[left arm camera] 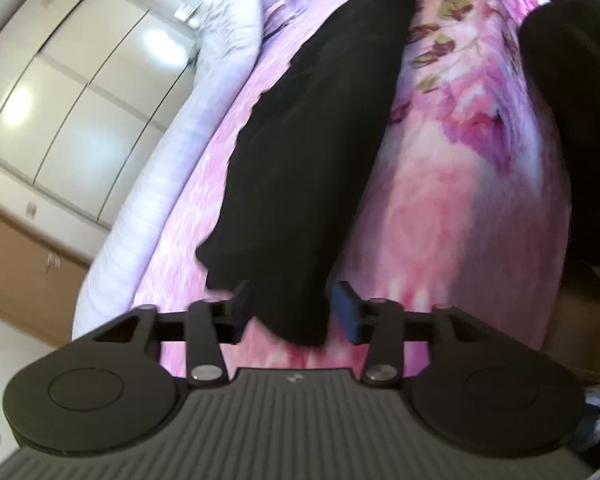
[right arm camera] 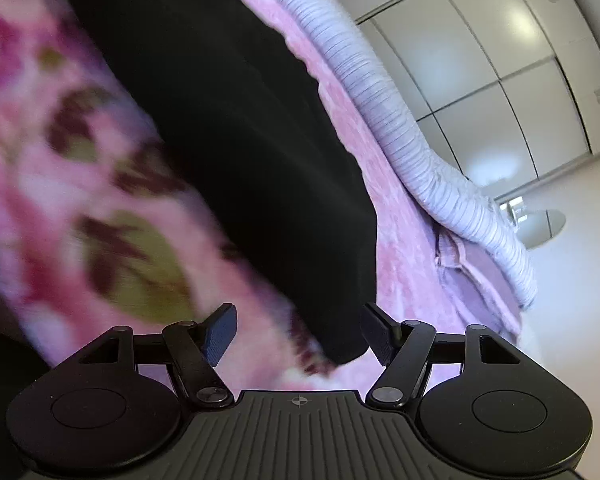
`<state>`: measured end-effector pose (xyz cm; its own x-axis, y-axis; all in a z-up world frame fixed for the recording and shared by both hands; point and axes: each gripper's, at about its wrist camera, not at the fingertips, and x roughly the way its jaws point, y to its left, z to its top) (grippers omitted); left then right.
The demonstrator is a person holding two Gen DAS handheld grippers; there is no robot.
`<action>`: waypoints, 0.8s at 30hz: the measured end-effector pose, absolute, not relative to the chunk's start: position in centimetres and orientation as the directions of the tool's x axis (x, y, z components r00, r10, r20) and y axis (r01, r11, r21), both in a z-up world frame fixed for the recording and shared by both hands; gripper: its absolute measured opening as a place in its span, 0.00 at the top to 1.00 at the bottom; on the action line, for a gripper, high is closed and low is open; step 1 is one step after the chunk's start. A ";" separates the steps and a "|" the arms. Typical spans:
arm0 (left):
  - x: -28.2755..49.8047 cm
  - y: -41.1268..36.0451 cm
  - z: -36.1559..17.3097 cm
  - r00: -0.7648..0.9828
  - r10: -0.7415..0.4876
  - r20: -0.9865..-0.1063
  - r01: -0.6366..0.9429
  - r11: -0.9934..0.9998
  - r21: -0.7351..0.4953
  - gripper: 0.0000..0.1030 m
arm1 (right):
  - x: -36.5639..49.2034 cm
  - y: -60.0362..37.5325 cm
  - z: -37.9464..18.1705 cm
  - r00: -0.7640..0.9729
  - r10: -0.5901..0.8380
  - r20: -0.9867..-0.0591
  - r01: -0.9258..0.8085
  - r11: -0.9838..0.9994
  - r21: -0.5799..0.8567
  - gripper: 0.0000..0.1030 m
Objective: Fold clothes
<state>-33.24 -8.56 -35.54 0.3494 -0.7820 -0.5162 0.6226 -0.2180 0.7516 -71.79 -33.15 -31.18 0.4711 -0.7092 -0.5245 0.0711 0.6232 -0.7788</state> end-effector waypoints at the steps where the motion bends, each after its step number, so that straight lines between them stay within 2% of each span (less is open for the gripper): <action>1: -33.6 -9.4 -36.0 0.339 -0.787 -0.515 0.609 -0.233 0.758 0.48 | -71.2 -33.9 -31.7 0.480 -0.710 -0.515 0.039 0.604 -0.796 0.34; 4: -33.9 -12.0 -37.9 0.340 -0.784 -0.520 0.553 -0.281 0.784 0.46 | -70.1 -35.6 -32.4 0.524 -0.697 -0.490 -0.014 0.568 -0.823 0.34; 6: -33.5 -13.4 -39.2 0.378 -0.779 -0.499 0.488 -0.290 0.823 0.50 | -69.6 -36.6 -32.6 0.555 -0.683 -0.474 -0.035 0.551 -0.834 0.34; 7: -33.2 -14.0 -39.5 0.401 -0.777 -0.485 0.459 -0.287 0.841 0.58 | -69.7 -36.9 -32.3 0.557 -0.684 -0.470 -0.035 0.547 -0.837 0.34; 8: -32.7 -14.5 -39.7 0.425 -0.769 -0.478 0.436 -0.289 0.852 0.69 | -69.9 -37.2 -32.0 0.559 -0.685 -0.466 -0.034 0.543 -0.839 0.35; 9: -32.2 -15.0 -39.7 0.440 -0.760 -0.479 0.424 -0.294 0.857 0.76 | -70.0 -37.5 -31.7 0.562 -0.686 -0.462 -0.034 0.539 -0.841 0.38; 10: -31.9 -15.3 -39.6 0.436 -0.752 -0.495 0.434 -0.306 0.847 0.87 | -70.1 -37.7 -31.4 0.564 -0.687 -0.459 -0.034 0.536 -0.844 0.60; 11: -31.7 -15.5 -39.3 0.422 -0.749 -0.511 0.450 -0.316 0.835 0.89 | -70.3 -38.0 -31.1 0.566 -0.688 -0.455 -0.033 0.532 -0.846 0.75; 13: -32.0 -15.3 -38.6 0.396 -0.746 -0.536 0.464 -0.341 0.818 0.91 | -70.6 -38.6 -30.5 0.570 -0.689 -0.447 -0.032 0.524 -0.851 0.82; 16: -33.4 -14.1 -36.6 0.315 -0.752 -0.579 0.516 -0.377 0.769 0.92 | -71.0 -39.5 -29.6 0.577 -0.692 -0.435 -0.031 0.513 -0.858 0.86; 18: -34.9 -13.1 -35.8 0.261 -0.753 -0.605 0.541 -0.405 0.737 0.92 | -71.3 -40.0 -29.1 0.578 -0.693 -0.431 -0.032 0.509 -0.860 0.86; 22: -36.9 -12.4 -37.7 0.234 -0.741 -0.630 0.549 -0.434 0.714 0.84 | -73.6 -41.0 -32.2 0.491 -0.704 -0.513 -0.132 0.521 -0.843 0.84; 24: -37.2 -11.8 -38.3 0.250 -0.746 -0.618 0.538 -0.423 0.729 0.83 | -74.7 -40.6 -34.0 0.474 -0.743 -0.472 -0.166 0.451 -0.877 0.81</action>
<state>-37.18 -11.77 -38.27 0.2500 -0.7455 -0.6178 0.5382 -0.4234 0.7287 -74.72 -40.64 -33.98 0.4739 -0.7433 -0.4721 -0.1656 0.4514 -0.8768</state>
